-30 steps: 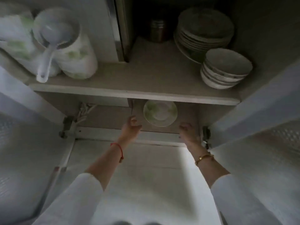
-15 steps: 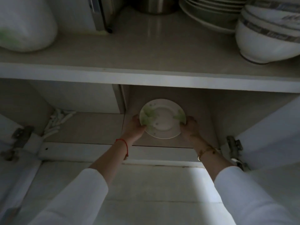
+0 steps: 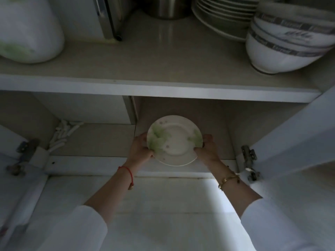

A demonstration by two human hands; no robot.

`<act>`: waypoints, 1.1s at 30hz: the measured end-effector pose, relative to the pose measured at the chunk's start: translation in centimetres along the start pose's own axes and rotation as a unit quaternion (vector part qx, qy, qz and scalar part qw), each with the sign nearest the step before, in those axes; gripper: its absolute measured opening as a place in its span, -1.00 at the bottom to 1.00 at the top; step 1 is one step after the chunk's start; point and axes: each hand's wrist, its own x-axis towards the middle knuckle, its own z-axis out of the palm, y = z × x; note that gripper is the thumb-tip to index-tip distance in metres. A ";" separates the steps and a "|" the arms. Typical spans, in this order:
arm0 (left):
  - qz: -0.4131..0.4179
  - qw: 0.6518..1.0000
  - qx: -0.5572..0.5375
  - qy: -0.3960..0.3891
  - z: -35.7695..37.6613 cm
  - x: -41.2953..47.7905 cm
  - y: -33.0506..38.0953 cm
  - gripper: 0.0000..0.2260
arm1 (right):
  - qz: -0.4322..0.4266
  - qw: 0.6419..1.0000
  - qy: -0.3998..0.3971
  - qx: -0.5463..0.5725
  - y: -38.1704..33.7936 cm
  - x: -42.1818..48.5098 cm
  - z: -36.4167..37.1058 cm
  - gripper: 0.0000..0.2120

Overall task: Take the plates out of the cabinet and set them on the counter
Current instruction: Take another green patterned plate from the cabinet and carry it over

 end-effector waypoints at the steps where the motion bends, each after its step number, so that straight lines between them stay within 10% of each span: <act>1: -0.019 1.000 -0.015 0.000 -0.4 -1.5 0.6 -0.45 | 0.002 1.000 0.001 0.010 -0.3 -1.4 -0.7 -0.59; 16: -0.075 0.996 -0.010 -0.039 -12.3 -33.6 24.8 -0.41 | 0.113 0.984 -0.006 0.138 -15.0 -30.8 -20.9 -0.83; 33: 0.141 0.971 0.044 -0.189 -18.9 -51.3 63.0 -0.36 | 0.061 0.941 0.127 0.306 -38.1 -52.1 -54.5 -0.72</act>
